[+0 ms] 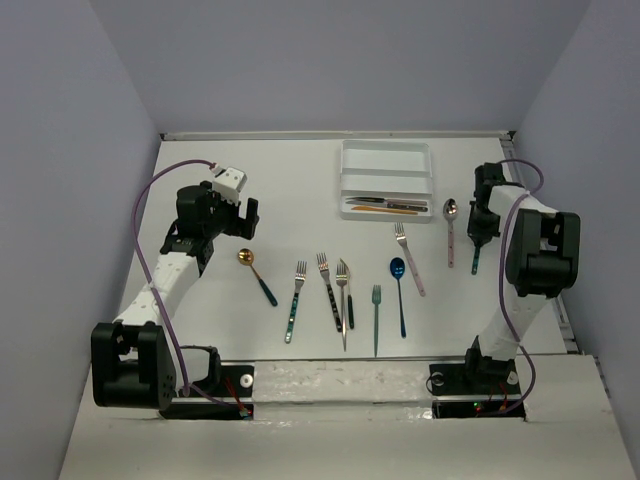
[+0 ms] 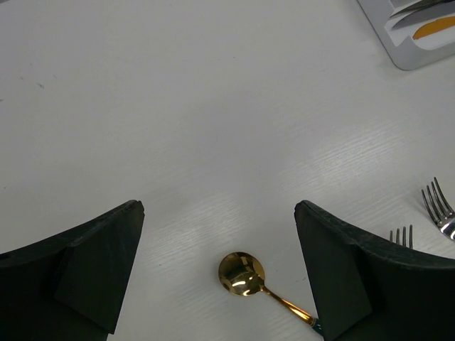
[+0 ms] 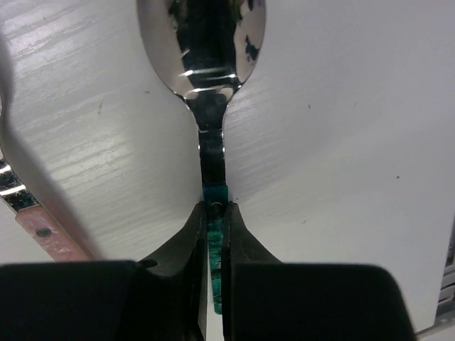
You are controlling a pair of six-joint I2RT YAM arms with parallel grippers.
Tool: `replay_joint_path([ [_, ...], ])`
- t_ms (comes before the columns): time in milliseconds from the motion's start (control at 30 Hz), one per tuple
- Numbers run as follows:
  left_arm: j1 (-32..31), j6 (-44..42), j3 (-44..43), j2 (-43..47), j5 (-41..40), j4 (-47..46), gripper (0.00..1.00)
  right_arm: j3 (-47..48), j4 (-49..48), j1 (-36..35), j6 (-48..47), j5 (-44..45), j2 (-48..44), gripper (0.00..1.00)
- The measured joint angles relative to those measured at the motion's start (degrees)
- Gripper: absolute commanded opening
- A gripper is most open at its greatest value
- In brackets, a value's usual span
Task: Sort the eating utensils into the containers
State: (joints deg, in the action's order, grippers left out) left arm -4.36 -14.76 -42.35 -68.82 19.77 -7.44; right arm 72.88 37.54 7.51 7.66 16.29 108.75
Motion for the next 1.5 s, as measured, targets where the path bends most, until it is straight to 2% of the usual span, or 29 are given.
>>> replay_joint_path([
  [267,0.79,-0.42,0.02,0.02,-0.09,-0.02,0.99,0.81,-1.07,0.7,-3.04,4.26,0.0,0.0],
  [400,1.11,-0.61,0.5,0.0,-0.55,-0.24,0.99,6.69,-0.57,-1.14,-5.53,9.18,-0.35,0.0],
  [500,1.11,-0.85,0.76,-0.07,-1.01,-0.28,0.99,14.58,-3.28,-7.04,-11.89,14.75,-0.72,0.0],
  [600,1.11,-1.27,0.83,-0.37,-1.79,-0.66,0.99,21.9,-10.05,-16.68,-22.69,16.79,-0.76,0.0],
  [733,1.14,-1.88,2.32,-0.79,-2.47,-1.9,0.99,26.43,-23.43,-30.71,-40.52,13.55,0.68,0.0],
  [833,1.22,-2.58,4.66,-0.79,-3.17,-2.95,0.99,26.45,-28.85,-36.26,-52.11,8.87,3.5,0.0],
  [967,1.27,-3.34,7.37,-0.79,-4.15,-4.85,0.99,23.23,-30.71,-36.83,-64.22,3.56,6.99,0.0],
  [1167,1.49,-4.31,10.75,-0.76,-4.83,-8.96,0.99,17.57,-30.73,-34.03,-74.62,0.52,8.55,0.0],
  [1500,1.66,-4.63,12.66,-0.79,-5.25,-13.51,0.99,16.13,-32.63,-33.75,-81.4,-2.64,11.87,0.0],
])
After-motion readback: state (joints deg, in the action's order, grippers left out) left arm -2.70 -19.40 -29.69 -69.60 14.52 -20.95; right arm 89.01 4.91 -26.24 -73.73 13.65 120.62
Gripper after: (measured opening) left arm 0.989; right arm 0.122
